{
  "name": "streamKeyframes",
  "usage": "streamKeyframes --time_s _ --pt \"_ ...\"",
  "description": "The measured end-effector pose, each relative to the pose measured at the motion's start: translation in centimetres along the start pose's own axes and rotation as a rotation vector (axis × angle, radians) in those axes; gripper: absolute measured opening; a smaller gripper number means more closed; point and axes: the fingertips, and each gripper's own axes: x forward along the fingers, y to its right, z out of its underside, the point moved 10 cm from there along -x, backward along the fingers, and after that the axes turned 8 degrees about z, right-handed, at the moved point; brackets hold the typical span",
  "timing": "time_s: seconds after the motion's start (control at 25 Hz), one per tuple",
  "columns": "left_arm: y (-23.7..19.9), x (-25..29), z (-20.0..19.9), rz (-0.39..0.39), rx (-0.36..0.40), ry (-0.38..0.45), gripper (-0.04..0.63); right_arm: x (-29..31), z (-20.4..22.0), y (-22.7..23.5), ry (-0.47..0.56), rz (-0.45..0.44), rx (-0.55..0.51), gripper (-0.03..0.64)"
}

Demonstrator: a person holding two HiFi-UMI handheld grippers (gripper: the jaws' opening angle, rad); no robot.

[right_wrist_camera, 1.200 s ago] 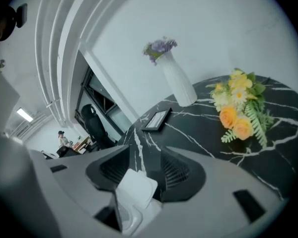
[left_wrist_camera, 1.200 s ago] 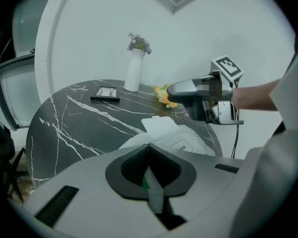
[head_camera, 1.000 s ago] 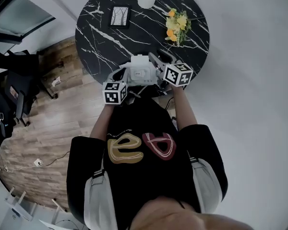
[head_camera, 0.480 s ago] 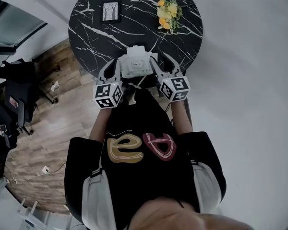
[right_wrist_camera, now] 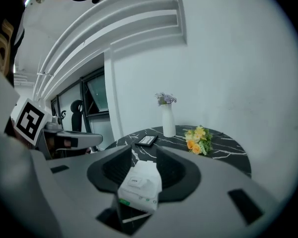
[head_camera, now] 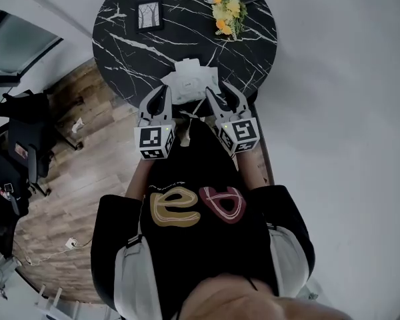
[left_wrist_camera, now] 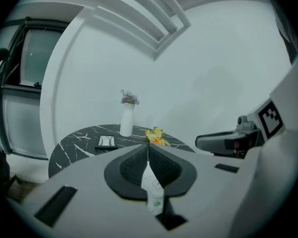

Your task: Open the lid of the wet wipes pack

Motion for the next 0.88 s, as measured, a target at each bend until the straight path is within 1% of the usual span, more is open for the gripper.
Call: streamKeyframes --time_s 0.24,0.52,0.88 --pt "0.4 -0.6 -0.2 0.025 0.009 0.019 0.018 -0.6 0.5 -1.5 -0.006 0.003 -0.019 0.092" --pt "0.7 -1.2 0.0 0.045 0.014 0.013 0.018 -0.7 0.4 -2.5 0.007 0.017 -0.035 0.031" --pt "0.5 -1.7 0.5 0.077 0.009 -0.008 0.018 -0.2 0.7 -3.7 0.008 0.032 -0.062 0.012"
